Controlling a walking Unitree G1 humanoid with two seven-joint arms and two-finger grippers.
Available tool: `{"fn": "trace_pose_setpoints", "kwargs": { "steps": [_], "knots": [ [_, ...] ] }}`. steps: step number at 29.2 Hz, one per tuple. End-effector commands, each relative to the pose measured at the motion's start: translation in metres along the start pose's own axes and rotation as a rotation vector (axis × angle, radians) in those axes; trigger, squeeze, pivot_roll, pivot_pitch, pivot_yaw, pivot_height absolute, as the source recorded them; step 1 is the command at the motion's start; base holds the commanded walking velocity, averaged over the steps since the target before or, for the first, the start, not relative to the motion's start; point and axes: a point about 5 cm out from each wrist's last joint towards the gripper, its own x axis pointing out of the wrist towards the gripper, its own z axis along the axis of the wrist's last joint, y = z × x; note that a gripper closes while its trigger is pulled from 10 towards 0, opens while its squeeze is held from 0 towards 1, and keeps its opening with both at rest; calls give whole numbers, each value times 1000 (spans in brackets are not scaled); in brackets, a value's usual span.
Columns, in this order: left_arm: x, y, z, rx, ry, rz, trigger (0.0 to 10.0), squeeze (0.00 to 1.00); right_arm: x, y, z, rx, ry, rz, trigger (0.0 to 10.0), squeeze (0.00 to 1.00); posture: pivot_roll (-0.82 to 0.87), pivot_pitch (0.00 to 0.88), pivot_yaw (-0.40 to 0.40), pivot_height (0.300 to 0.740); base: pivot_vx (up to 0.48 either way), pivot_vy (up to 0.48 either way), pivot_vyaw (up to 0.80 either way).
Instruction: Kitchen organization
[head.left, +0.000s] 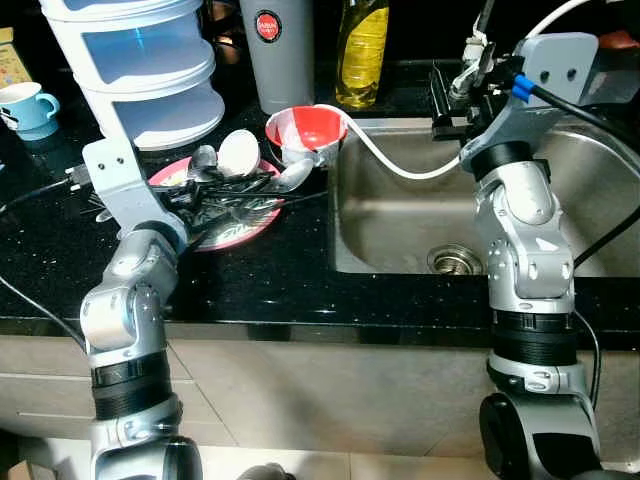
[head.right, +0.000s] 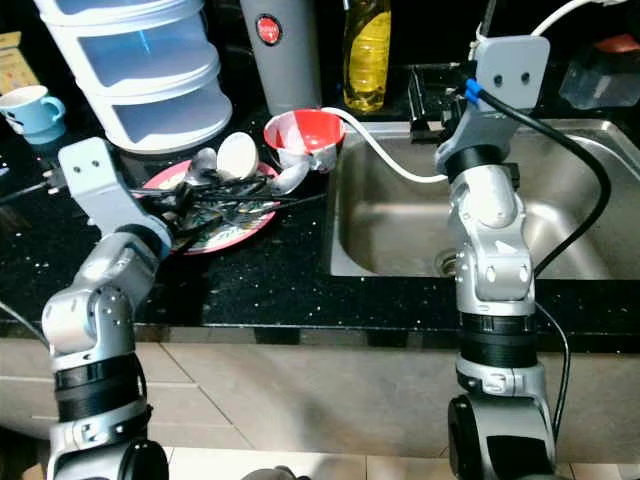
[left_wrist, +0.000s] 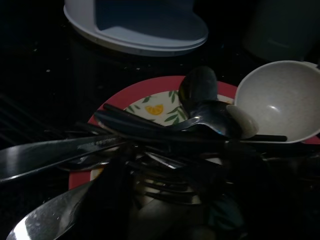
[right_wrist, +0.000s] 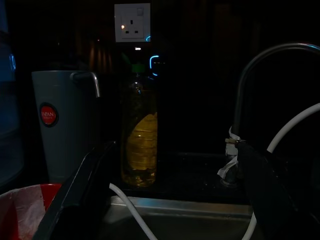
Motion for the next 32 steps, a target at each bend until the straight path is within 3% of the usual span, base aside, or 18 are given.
{"fn": "trace_pose_setpoints", "kwargs": {
  "steps": [1, 11, 14, 16, 18, 19, 20, 23, 27, 32],
  "knots": [
    [0, 2, -6, -30, 23, 28, 0, 0, 0, 4, 0, 12, 0, 5, 10000, 0, 127, 0, 71, 740, 0, 0, 0],
    [-6, 4, 4, -81, -66, 98, 0, 0, 1, 8, -1, 23, 4, 12, 10000, 0, 133, 0, 72, 740, 0, 0, 0],
    [-6, 1, 8, -64, -93, 94, 0, 0, 0, 8, -1, 24, 6, 10, 10000, 0, 131, 0, 75, 740, 0, 0, 0],
    [-6, -3, 16, -7, -147, 84, 0, 0, -1, 8, -2, 26, 7, 6, 10000, 0, 130, 0, 78, 740, 0, 0, 0],
    [-9, -11, 29, 74, -233, 74, 5922, 0, -2, 8, -2, 29, 8, 2, 10000, 0, 130, 0, 78, 740, 0, 0, 0],
    [-9, -11, 29, 74, -233, 74, 5922, 0, -2, 8, -2, 29, 8, 2, 10000, 0, 130, 0, 78, 740, 0, 0, 0],
    [-11, -14, 36, 119, -281, 77, 10000, 0, -2, 8, -2, 32, 8, 0, 10000, 0, 130, 0, 78, 740, 0, 0, 0],
    [-15, -21, 54, 204, -385, 55, 10000, 0, -2, 9, -3, 37, 9, 1, 10000, 0, 134, 0, 83, 740, 0, 0, 0],
    [-19, -28, 66, 257, -449, 3, 10000, 0, -2, 10, -3, 39, 8, 3, 10000, 0, 136, 0, 82, 740, 0, 0, 0],
    [-37, -52, 96, 345, -632, -117, 10000, 0, -2, 10, -3, 42, 8, -2, 10000, 0, 135, 0, 84, 740, 0, 0, 0]
  ]
}}
